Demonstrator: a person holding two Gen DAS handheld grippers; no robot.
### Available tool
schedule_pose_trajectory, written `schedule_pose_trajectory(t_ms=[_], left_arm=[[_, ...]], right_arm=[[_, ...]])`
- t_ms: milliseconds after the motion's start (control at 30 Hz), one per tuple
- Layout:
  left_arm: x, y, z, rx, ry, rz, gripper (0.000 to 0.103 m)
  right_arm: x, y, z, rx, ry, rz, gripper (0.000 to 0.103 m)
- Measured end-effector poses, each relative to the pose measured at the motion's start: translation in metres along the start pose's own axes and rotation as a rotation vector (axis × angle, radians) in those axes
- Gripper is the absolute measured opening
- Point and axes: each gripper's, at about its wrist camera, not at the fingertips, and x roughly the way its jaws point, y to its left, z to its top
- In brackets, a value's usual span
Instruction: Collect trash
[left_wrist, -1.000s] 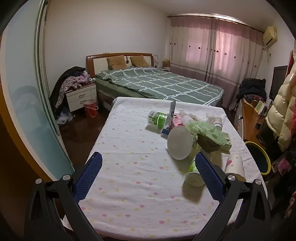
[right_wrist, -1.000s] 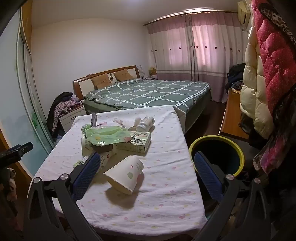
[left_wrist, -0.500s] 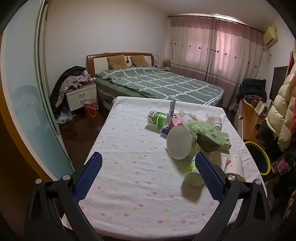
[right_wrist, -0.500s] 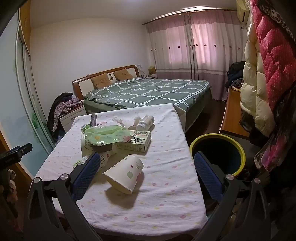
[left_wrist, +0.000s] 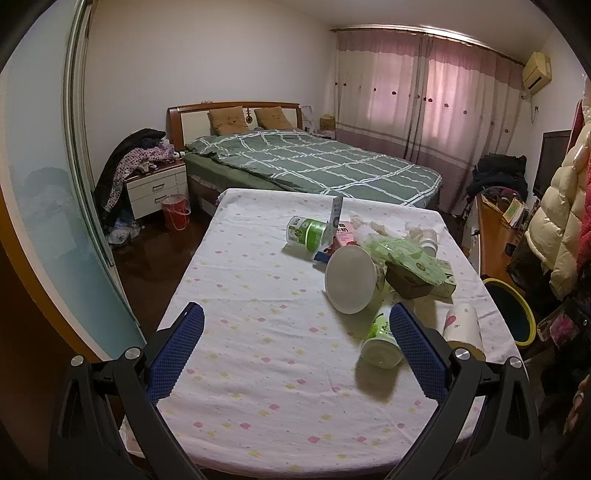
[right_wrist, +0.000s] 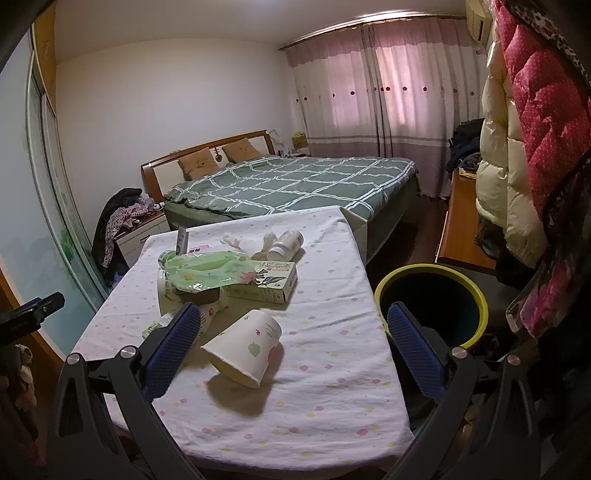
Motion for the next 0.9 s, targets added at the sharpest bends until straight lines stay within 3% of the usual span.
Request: schedule_pose_trajectory(t_ms=[900], left_arm=[[-0.0042, -0.0012, -0.0001, -0.006, 0.009, -0.02, 0.099]], right_arm=[[0.007, 0.0074, 0.0014, -0.018, 0.011, -0.013, 0.097]])
